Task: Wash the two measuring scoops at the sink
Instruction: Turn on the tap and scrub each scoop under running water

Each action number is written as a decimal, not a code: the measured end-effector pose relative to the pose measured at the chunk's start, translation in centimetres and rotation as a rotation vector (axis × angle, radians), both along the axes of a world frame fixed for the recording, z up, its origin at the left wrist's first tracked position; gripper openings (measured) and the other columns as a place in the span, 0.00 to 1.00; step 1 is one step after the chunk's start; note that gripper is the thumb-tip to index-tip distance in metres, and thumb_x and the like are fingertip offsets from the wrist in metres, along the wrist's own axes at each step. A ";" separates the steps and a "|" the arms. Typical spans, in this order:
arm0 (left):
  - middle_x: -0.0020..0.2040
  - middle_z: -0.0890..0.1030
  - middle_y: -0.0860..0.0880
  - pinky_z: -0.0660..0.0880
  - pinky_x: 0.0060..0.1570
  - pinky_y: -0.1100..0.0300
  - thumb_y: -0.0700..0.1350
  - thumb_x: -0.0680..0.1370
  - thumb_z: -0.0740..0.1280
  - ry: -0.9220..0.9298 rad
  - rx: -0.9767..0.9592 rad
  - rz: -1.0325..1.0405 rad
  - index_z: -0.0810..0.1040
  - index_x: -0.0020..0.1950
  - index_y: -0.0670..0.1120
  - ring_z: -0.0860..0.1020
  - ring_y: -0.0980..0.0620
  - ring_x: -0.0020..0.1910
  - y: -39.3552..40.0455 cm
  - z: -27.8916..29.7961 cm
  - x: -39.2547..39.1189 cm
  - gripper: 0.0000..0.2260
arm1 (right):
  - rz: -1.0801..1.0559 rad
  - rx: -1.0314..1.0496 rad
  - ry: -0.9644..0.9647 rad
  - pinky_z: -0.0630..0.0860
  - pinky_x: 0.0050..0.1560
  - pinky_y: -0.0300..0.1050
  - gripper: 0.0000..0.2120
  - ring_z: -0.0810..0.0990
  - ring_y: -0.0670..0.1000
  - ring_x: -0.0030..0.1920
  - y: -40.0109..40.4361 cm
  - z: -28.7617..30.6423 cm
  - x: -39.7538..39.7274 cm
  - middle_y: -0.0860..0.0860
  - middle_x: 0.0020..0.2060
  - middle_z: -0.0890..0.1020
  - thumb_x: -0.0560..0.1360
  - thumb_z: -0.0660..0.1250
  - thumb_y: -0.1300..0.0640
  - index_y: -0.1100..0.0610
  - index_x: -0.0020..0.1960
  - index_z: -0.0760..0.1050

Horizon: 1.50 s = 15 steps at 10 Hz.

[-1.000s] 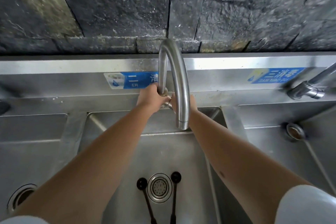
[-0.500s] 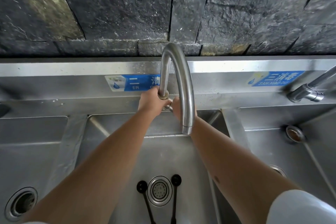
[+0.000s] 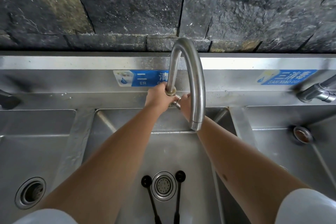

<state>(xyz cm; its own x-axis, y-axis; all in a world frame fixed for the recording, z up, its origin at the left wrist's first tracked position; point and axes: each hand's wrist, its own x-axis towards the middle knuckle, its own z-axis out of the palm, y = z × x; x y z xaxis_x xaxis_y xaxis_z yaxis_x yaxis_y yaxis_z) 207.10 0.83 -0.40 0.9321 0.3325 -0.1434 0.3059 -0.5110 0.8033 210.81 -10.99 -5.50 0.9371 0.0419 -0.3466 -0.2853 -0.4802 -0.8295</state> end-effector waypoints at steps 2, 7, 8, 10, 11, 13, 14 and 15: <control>0.37 0.74 0.59 0.74 0.36 0.60 0.46 0.72 0.70 -0.013 -0.014 0.022 0.76 0.50 0.55 0.76 0.55 0.37 0.0 -0.5 -0.1 0.08 | 0.015 0.000 0.025 0.70 0.52 0.47 0.17 0.65 0.47 0.42 0.2 -0.6 0.3 0.44 0.36 0.64 0.83 0.51 0.56 0.44 0.36 0.55; 0.64 0.77 0.44 0.73 0.56 0.53 0.45 0.75 0.67 0.222 -0.310 0.145 0.68 0.69 0.46 0.77 0.47 0.56 -5.9 -8.7 -14.1 0.23 | -0.040 0.043 0.331 0.78 0.36 0.49 0.12 0.82 0.54 0.35 -4.1 -2.2 -13.9 0.58 0.39 0.86 0.76 0.66 0.45 0.52 0.41 0.78; 0.53 0.82 0.42 0.78 0.52 0.47 0.38 0.73 0.67 0.371 -0.493 0.165 0.76 0.56 0.43 0.81 0.44 0.48 -7.9 -13.1 -19.6 0.12 | -0.043 0.108 0.509 0.75 0.33 0.43 0.06 0.79 0.51 0.32 -6.3 -6.0 -19.4 0.54 0.36 0.82 0.78 0.67 0.55 0.57 0.46 0.78; 0.38 0.82 0.43 0.75 0.39 0.50 0.35 0.69 0.61 0.550 -0.492 0.007 0.79 0.43 0.40 0.79 0.47 0.37 -10.5 -20.0 -25.0 0.08 | -0.043 -0.018 0.645 0.73 0.32 0.44 0.10 0.76 0.51 0.32 -8.3 -13.1 -25.5 0.54 0.35 0.80 0.77 0.67 0.54 0.60 0.50 0.81; 0.45 0.83 0.45 0.75 0.44 0.54 0.42 0.75 0.61 0.613 -0.387 0.066 0.78 0.49 0.46 0.80 0.46 0.44 -11.2 -22.3 -25.9 0.08 | -0.018 -0.118 0.605 0.75 0.41 0.52 0.09 0.79 0.57 0.40 -8.7 -16.0 -26.2 0.61 0.39 0.82 0.77 0.65 0.58 0.62 0.47 0.82; 0.50 0.83 0.47 0.75 0.50 0.54 0.43 0.76 0.59 0.619 -0.254 0.012 0.78 0.56 0.50 0.79 0.47 0.50 -11.9 -25.6 -26.0 0.12 | 0.111 -0.361 0.501 0.68 0.43 0.40 0.09 0.81 0.58 0.53 -9.0 -20.0 -26.4 0.57 0.51 0.84 0.75 0.66 0.53 0.57 0.51 0.80; 0.52 0.83 0.45 0.75 0.52 0.55 0.41 0.76 0.59 0.658 -0.200 -0.002 0.80 0.54 0.48 0.79 0.44 0.53 -12.2 -26.6 -25.7 0.13 | 0.133 -0.375 0.515 0.67 0.41 0.40 0.07 0.81 0.58 0.51 -8.5 -21.5 -26.1 0.57 0.47 0.84 0.74 0.68 0.51 0.55 0.45 0.79; 0.51 0.84 0.43 0.73 0.47 0.58 0.40 0.75 0.60 0.669 -0.212 -0.010 0.82 0.52 0.47 0.79 0.43 0.53 -12.2 -27.4 -26.2 0.12 | 0.155 -0.375 0.527 0.67 0.40 0.41 0.05 0.81 0.57 0.48 -8.3 -22.6 -26.3 0.56 0.43 0.83 0.74 0.68 0.52 0.53 0.43 0.78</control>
<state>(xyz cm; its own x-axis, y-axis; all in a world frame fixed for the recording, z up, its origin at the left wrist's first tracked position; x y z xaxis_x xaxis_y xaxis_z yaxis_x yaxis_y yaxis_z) 180.95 -11.33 -27.81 0.6243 0.2257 -0.7479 0.7652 -0.3695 0.5272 184.52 -19.33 -28.07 0.6311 -0.0498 -0.7741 -0.5113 -0.7771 -0.3669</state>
